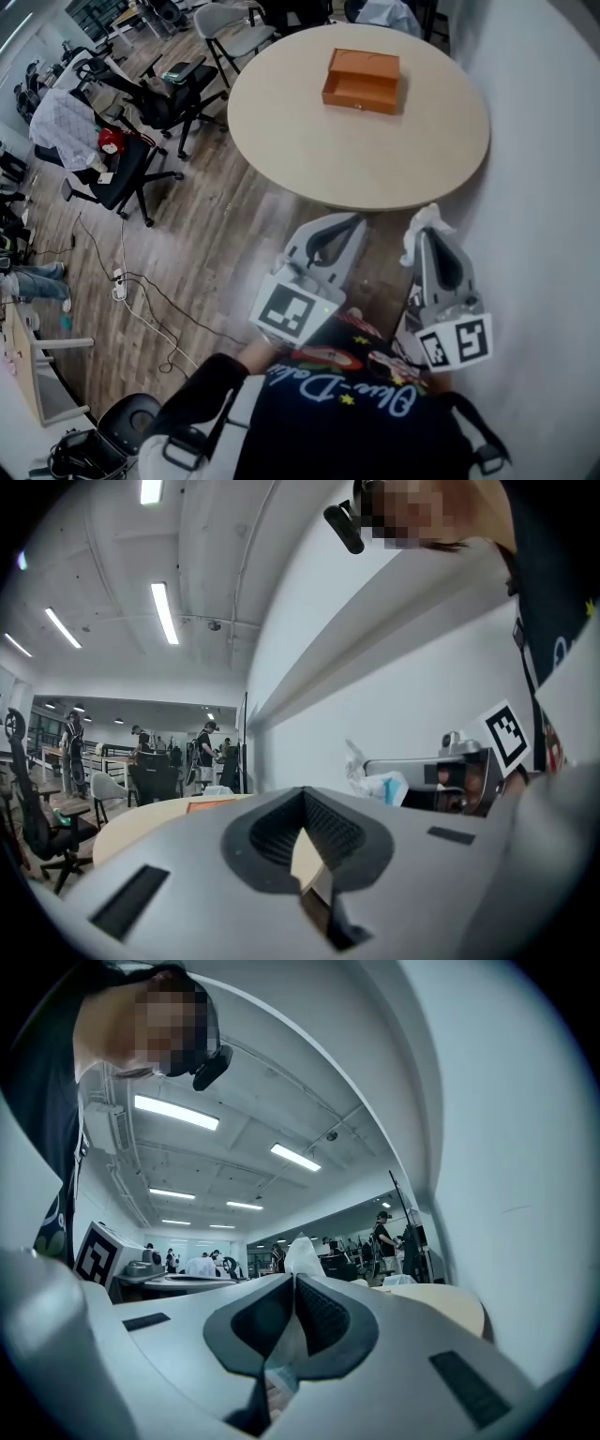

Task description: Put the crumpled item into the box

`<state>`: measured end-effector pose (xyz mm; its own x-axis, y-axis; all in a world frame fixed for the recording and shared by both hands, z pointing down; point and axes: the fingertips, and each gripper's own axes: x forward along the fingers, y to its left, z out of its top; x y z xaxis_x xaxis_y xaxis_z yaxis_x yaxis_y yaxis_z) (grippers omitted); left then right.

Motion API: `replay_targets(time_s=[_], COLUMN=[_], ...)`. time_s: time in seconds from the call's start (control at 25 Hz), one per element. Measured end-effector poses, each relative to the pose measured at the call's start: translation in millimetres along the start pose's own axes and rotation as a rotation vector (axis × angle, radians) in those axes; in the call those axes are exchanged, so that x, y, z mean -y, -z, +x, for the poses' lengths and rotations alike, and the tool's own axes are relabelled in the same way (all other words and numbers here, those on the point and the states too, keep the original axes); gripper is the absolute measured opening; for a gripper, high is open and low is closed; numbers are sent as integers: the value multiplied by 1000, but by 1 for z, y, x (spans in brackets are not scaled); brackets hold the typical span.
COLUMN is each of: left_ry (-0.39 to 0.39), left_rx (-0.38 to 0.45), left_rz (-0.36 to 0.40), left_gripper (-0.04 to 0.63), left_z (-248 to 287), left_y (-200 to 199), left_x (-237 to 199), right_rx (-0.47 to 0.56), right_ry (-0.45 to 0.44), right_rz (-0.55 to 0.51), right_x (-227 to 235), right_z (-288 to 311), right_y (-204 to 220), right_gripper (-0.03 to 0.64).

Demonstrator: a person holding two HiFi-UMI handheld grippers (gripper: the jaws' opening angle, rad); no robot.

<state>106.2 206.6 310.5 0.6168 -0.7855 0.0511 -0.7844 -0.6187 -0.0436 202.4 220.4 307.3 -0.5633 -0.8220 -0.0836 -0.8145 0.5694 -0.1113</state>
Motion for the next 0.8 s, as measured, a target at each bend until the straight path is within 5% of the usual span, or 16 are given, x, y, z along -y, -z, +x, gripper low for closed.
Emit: replay_targets(time_s=[0.8], left_ry=[53], left_rx=[37], left_rz=[-52], left_gripper=[-9], left_z=[55], left_y=[6], left_x=[-68], right_rx=[-33], right_ry=[80], right_rz=[-58], right_x=[24], right_z=[67], right_y=[0], right_gripper=[5])
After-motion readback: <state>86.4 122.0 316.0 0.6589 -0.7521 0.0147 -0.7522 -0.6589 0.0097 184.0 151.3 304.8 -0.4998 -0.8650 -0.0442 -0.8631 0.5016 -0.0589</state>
